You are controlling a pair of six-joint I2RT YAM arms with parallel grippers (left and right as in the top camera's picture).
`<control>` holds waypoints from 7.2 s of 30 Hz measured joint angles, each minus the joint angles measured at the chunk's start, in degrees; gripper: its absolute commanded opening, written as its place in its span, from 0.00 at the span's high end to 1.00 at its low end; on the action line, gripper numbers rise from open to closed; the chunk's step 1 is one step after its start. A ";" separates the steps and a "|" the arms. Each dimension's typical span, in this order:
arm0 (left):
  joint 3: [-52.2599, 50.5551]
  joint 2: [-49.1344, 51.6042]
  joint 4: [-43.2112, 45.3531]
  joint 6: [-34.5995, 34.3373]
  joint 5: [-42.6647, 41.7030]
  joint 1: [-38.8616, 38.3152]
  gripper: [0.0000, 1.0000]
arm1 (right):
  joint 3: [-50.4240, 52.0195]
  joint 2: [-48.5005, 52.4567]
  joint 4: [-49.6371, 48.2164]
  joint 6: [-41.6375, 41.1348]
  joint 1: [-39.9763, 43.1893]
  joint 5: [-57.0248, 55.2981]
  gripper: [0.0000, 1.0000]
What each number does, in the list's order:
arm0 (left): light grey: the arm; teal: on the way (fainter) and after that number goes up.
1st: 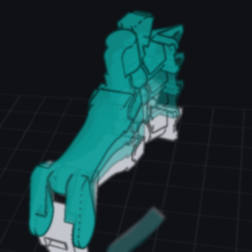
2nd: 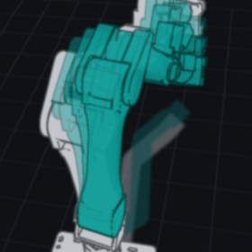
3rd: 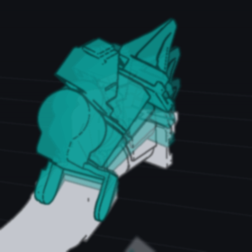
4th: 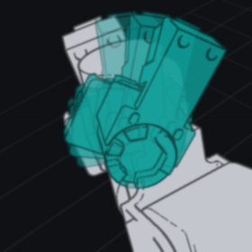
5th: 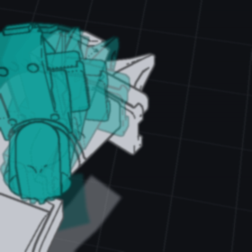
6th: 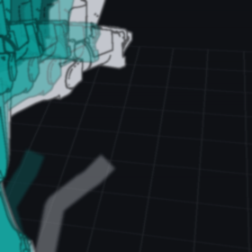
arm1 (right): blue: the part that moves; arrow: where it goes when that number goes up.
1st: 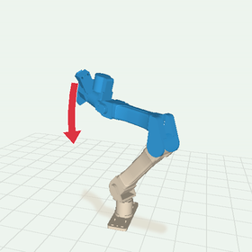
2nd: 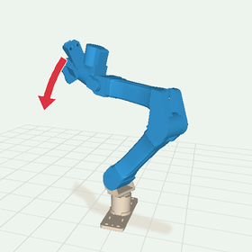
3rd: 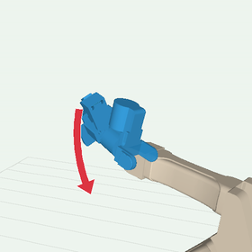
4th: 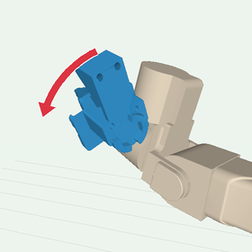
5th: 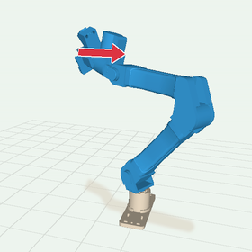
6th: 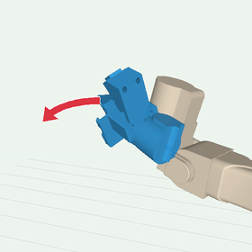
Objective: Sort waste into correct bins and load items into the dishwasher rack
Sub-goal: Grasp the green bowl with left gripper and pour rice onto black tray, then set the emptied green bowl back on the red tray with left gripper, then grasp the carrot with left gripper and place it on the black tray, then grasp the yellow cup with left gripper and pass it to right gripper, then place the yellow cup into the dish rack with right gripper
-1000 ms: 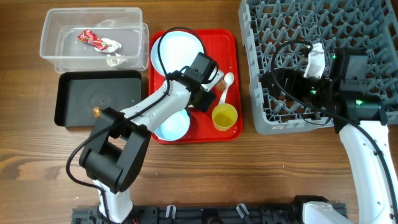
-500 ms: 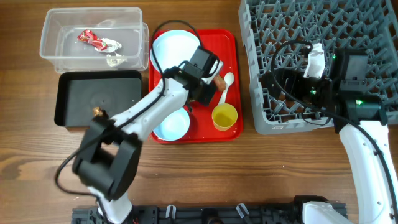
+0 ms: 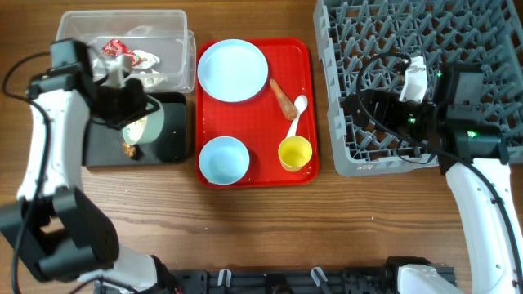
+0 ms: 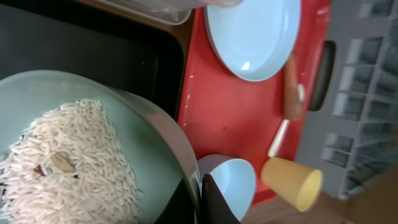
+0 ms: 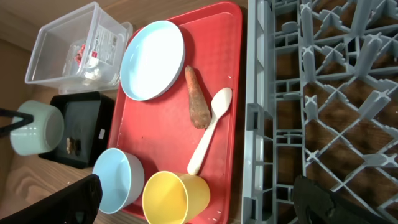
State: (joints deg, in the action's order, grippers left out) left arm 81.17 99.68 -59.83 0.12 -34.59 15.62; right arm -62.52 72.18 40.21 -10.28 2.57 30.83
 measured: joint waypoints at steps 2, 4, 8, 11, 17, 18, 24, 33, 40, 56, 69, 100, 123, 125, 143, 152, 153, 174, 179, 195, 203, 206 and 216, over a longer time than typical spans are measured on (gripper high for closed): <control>0.00 4.61 0.04 4.04 -9.09 4.00 0.96 | 0.00 0.00 0.02 0.00 0.00 0.00 0.00; 0.00 7.78 0.31 6.27 -15.63 5.68 0.96 | 0.00 0.00 0.00 0.00 0.00 0.00 0.00; 0.00 14.01 0.72 8.63 -28.57 7.15 0.96 | 0.00 0.00 0.07 0.00 0.00 -0.02 0.00; 0.00 16.00 0.68 8.85 -37.20 7.85 0.96 | 0.00 0.00 0.07 0.00 0.00 -0.09 0.00; 0.00 16.02 -2.73 8.68 -50.49 11.19 0.96 | 0.00 0.00 0.09 0.02 0.00 -0.46 0.00; 0.00 16.02 -3.48 8.26 -51.41 11.54 0.96 | 0.00 0.00 0.09 0.00 0.00 -0.46 0.00; 0.02 16.02 -7.96 6.84 -53.83 12.22 0.96 | 0.00 0.00 0.11 0.00 0.00 -0.46 0.00; 0.11 6.82 -5.51 8.68 -42.07 6.27 0.96 | 0.00 0.00 0.02 0.00 0.00 -0.48 0.00; 1.55 -3.15 8.70 9.22 1.25 -27.89 0.96 | 0.00 0.00 -0.33 0.00 0.00 -0.48 0.00; 1.73 14.40 13.99 6.51 34.73 -45.68 0.28 | 0.00 0.00 0.96 0.00 0.00 -0.68 0.00; 12.44 24.44 34.69 -23.39 31.34 -48.30 0.29 | 0.00 0.00 1.07 -1.29 0.00 -0.70 0.00; 12.48 5.40 25.44 -31.43 37.13 -48.78 0.96 | 0.00 0.00 1.25 -1.49 0.00 -1.31 0.00; -12.24 6.29 14.10 -73.16 46.34 -13.20 0.32 | 0.00 0.00 1.11 -2.95 0.00 -1.99 0.00; -12.22 6.29 14.23 -72.67 46.38 -13.20 0.23 | 0.00 0.00 1.11 -2.97 0.00 -1.99 0.00; -6.58 -10.88 23.41 -10.51 18.03 -36.68 0.21 | 0.00 0.00 0.00 -2.97 0.00 -1.99 0.00; -6.56 2.67 18.69 -3.15 20.70 -56.30 0.29 | 0.00 0.00 0.52 -2.97 0.00 -1.99 0.00; -6.56 2.71 18.25 -3.15 22.12 -56.35 0.31 | 0.00 0.00 0.55 -2.97 0.00 -1.99 0.00; 5.05 1.11 25.07 -12.57 3.72 -39.89 0.96 | 0.00 0.00 -4.90 -4.74 0.00 4.37 0.00; 5.68 0.37 32.00 -19.87 -24.28 -27.69 0.96 | -0.04 1.57 -21.62 -4.44 0.00 19.74 0.00; 5.68 0.39 31.85 -22.99 -42.25 -28.70 0.96 | -0.02 16.02 -62.36 -15.32 -12.55 45.90 0.25; 5.68 0.39 31.89 -23.17 -42.25 -28.68 0.95 | -0.02 16.13 -64.46 -17.14 -12.55 45.88 0.36; 5.68 0.39 31.95 -23.19 -42.23 -28.70 0.94 | -0.02 16.24 -64.59 -17.14 -12.39 45.88 0.38; 5.68 0.39 31.89 -23.19 -42.05 -28.96 0.93 | -0.20 16.50 -56.78 -16.70 -3.04 46.18 0.39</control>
State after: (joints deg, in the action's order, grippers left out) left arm 86.85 100.07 -27.94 -23.07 -76.64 -13.34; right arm -62.72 88.68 -16.58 -26.98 -0.47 77.01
